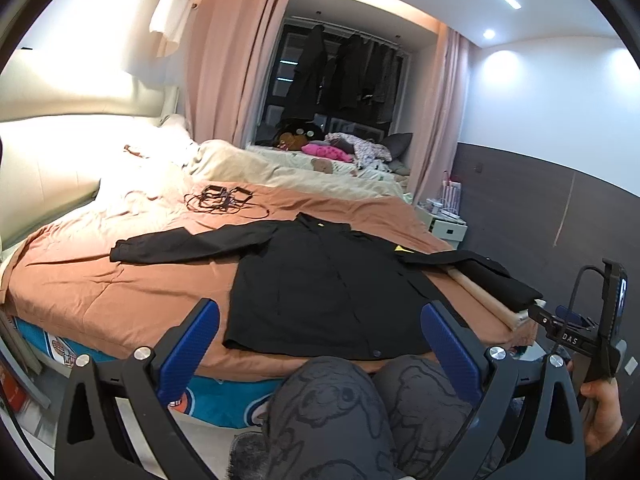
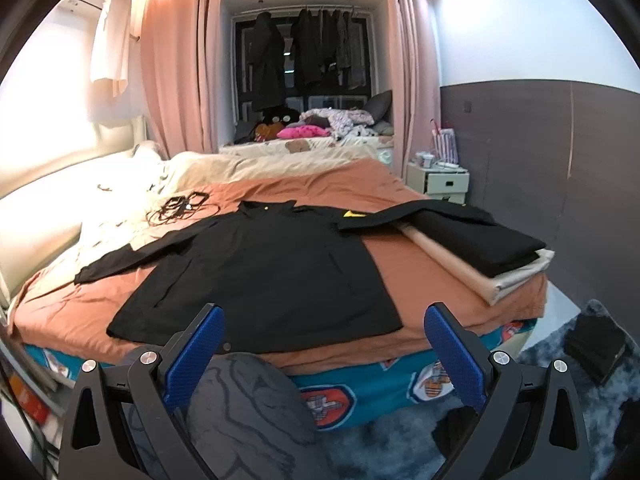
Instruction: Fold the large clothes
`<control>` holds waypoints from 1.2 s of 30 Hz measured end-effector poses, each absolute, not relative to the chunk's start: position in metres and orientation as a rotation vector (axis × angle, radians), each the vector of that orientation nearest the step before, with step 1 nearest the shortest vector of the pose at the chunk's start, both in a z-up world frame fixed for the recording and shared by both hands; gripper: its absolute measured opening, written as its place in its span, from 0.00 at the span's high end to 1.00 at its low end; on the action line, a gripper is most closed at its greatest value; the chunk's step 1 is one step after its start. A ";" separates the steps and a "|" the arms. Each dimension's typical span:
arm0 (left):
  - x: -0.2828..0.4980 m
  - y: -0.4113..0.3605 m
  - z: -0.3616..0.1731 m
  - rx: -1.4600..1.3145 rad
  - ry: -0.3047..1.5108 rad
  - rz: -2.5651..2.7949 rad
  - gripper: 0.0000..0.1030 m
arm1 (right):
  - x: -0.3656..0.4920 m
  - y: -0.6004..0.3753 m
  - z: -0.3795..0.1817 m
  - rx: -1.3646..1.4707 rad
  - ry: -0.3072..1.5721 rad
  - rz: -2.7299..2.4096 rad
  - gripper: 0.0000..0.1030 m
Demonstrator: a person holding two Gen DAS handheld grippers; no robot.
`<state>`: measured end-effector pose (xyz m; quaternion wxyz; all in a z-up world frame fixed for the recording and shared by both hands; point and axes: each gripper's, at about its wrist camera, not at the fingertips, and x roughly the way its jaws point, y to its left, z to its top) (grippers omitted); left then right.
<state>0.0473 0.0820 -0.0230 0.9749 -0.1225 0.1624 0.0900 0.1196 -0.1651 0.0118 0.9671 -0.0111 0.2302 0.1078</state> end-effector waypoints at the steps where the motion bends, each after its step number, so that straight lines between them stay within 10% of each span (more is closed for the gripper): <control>1: 0.051 0.086 -0.023 -0.249 0.331 0.187 0.00 | 0.124 -0.162 0.011 -0.022 0.474 0.222 0.02; 36: 0.260 0.298 -0.076 -0.434 0.579 0.409 0.02 | 0.398 0.019 -0.018 0.104 0.669 0.421 0.02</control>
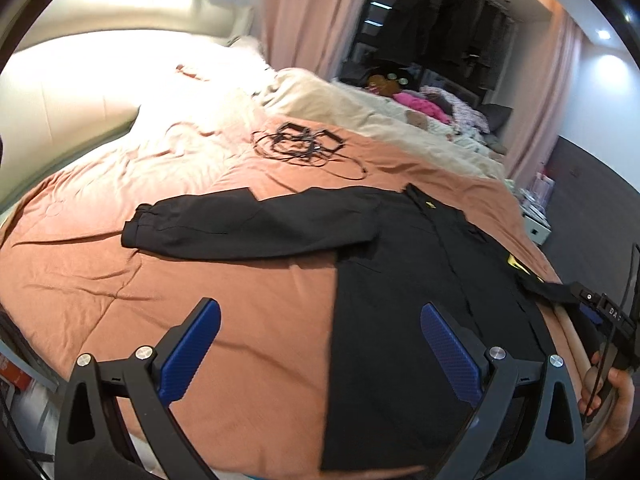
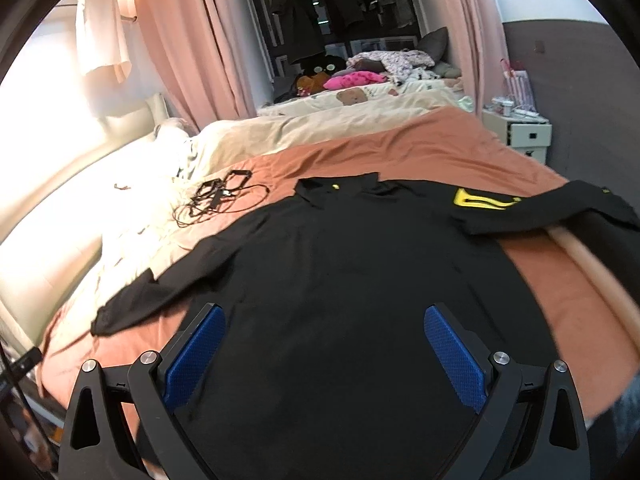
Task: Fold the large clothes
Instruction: 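Move the left gripper to the black shirt's sleeve cuff and grasp it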
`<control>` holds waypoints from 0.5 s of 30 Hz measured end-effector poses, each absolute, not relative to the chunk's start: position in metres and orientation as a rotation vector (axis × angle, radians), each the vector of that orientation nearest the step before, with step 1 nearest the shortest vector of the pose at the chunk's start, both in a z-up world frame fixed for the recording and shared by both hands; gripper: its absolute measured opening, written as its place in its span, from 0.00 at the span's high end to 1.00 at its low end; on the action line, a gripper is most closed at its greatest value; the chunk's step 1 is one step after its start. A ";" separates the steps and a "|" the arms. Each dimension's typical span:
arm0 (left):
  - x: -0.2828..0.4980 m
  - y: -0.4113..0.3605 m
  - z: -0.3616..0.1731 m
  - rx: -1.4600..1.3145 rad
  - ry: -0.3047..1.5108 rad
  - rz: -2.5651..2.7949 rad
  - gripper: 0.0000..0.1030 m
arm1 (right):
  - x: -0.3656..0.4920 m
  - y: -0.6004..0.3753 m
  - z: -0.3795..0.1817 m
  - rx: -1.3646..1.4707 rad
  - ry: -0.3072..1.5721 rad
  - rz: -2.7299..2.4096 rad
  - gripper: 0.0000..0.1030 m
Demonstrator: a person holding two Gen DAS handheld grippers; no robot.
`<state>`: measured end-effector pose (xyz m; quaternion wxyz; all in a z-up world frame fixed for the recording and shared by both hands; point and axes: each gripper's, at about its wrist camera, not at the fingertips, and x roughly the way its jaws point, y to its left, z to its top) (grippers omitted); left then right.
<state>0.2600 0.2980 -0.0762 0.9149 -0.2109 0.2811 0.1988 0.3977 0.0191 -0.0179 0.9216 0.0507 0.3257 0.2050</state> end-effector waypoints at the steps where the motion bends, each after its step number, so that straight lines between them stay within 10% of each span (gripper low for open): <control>1: 0.265 0.308 -0.079 -0.444 0.589 0.425 0.05 | 0.406 0.027 -0.021 0.112 0.676 0.430 0.02; 15: 0.310 0.423 -0.119 -0.659 0.665 0.602 0.20 | 0.500 0.142 -0.071 0.224 0.828 0.585 0.22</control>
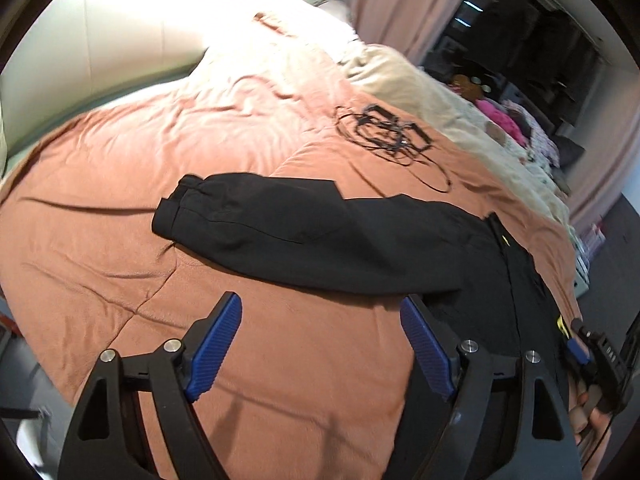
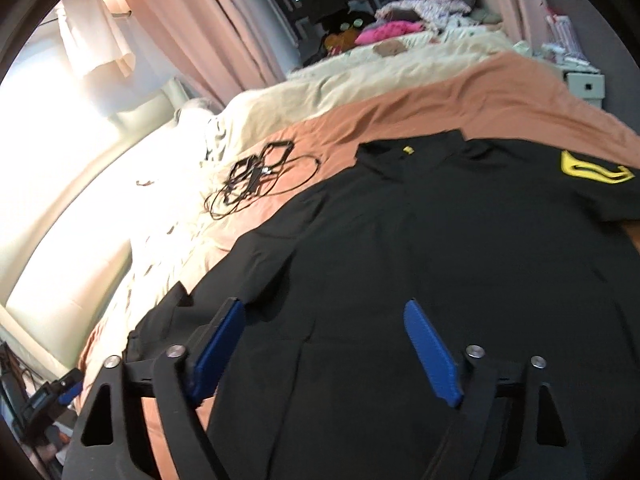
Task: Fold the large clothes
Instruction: 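Move the left gripper to the black shirt's sleeve cuff and grasp it, then lift the sleeve with the left gripper, fold it across the shirt body, release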
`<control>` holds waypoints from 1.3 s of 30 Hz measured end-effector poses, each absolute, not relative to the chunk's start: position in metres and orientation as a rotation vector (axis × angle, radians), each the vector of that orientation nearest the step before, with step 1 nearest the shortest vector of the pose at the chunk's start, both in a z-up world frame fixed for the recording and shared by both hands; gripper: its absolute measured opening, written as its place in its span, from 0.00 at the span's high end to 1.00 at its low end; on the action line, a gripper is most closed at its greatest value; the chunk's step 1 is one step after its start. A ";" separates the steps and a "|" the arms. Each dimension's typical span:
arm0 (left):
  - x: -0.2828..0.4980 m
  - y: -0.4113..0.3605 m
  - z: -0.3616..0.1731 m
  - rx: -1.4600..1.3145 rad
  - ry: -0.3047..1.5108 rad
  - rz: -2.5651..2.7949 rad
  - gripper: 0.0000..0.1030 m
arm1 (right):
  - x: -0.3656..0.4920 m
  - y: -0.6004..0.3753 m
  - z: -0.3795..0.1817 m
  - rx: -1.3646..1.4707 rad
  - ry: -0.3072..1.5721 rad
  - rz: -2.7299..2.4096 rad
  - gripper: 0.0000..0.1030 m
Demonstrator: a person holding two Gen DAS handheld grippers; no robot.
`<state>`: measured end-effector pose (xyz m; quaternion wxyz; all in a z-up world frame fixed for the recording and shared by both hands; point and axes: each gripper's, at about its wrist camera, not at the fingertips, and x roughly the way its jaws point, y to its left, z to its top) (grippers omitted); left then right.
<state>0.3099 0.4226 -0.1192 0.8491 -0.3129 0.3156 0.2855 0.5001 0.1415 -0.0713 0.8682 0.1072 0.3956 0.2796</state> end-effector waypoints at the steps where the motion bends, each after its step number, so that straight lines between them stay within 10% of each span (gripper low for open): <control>1: 0.314 0.430 -0.125 -0.681 0.675 0.609 0.20 | 0.506 0.148 -0.076 0.230 0.834 0.594 0.23; 12: 0.348 0.482 -0.193 -0.817 0.775 0.747 0.28 | 0.557 0.192 -0.106 0.289 0.944 0.677 0.37; 23: 0.368 0.529 -0.235 -0.875 0.705 0.868 0.91 | 0.611 0.220 -0.159 0.395 1.071 0.720 0.69; 39: 0.426 0.537 -0.074 -0.601 0.445 0.720 0.96 | 0.657 0.293 -0.232 0.430 1.216 0.748 0.79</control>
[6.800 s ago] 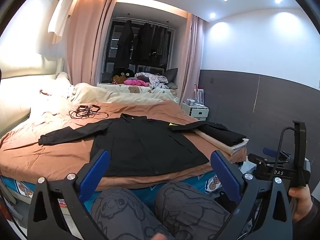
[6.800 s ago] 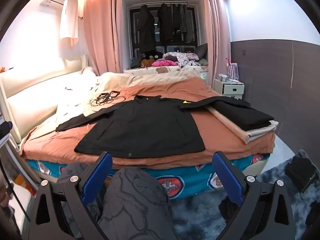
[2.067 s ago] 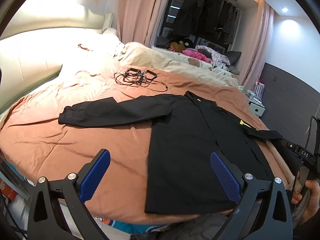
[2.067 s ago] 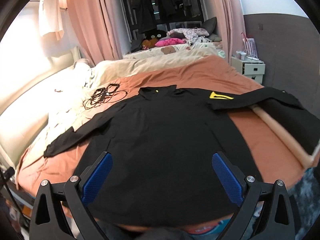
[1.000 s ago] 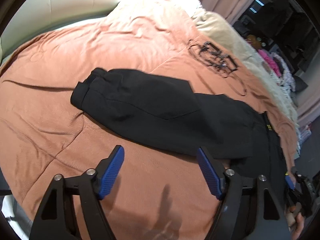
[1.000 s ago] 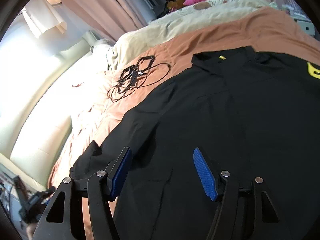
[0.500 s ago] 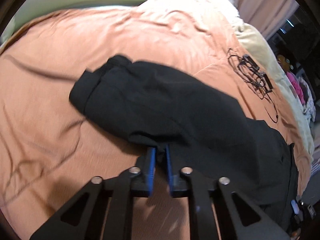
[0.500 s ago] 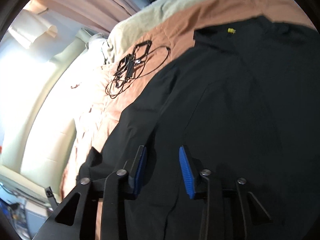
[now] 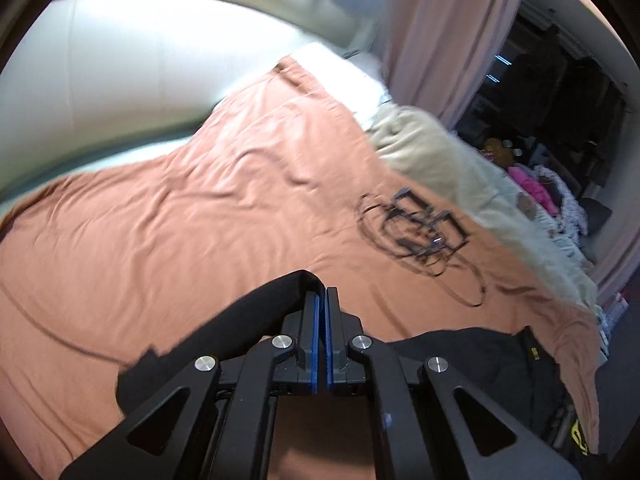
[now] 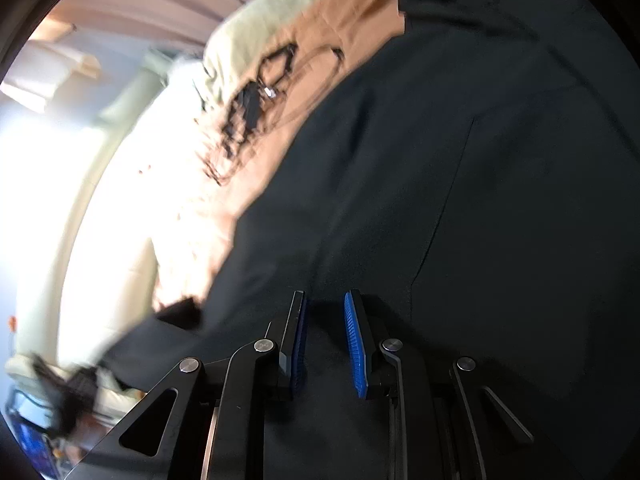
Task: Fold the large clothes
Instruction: 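Lift the sleeve with the left gripper, fold it across the shirt body, release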
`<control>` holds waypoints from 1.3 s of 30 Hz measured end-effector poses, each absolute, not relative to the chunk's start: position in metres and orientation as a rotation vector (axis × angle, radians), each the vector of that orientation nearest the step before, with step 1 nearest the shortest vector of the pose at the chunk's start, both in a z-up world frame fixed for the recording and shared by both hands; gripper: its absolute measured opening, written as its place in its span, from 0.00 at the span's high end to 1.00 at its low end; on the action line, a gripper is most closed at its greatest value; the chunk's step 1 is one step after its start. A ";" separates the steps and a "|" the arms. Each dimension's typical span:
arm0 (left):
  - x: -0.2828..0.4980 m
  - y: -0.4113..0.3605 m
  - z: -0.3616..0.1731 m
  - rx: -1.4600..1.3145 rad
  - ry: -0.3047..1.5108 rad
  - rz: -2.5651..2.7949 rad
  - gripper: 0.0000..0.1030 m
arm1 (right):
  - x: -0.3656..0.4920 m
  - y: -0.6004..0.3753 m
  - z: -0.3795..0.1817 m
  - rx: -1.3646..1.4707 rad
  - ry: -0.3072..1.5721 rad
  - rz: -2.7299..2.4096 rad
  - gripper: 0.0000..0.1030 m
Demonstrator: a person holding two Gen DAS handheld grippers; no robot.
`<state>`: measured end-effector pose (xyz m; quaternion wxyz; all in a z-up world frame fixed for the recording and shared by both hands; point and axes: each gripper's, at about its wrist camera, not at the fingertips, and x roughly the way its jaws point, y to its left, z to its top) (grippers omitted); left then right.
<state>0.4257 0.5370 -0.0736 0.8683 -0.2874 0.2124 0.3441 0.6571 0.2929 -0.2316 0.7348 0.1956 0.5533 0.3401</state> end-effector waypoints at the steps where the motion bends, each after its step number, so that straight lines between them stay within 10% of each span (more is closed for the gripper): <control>1: 0.432 0.531 -0.060 -0.577 0.430 0.703 0.96 | 0.658 0.292 -0.235 0.434 1.213 0.748 0.83; 15: 0.524 0.419 0.063 -0.467 0.304 0.345 0.96 | 0.648 0.204 -0.167 0.570 1.114 0.706 0.84; 21: 0.567 0.363 0.085 -0.426 0.307 0.166 0.96 | 0.624 0.135 -0.130 0.549 1.013 0.620 0.66; 39: 0.692 0.207 0.017 -0.287 0.544 -0.163 0.96 | 0.637 0.020 -0.170 0.720 0.977 0.347 0.59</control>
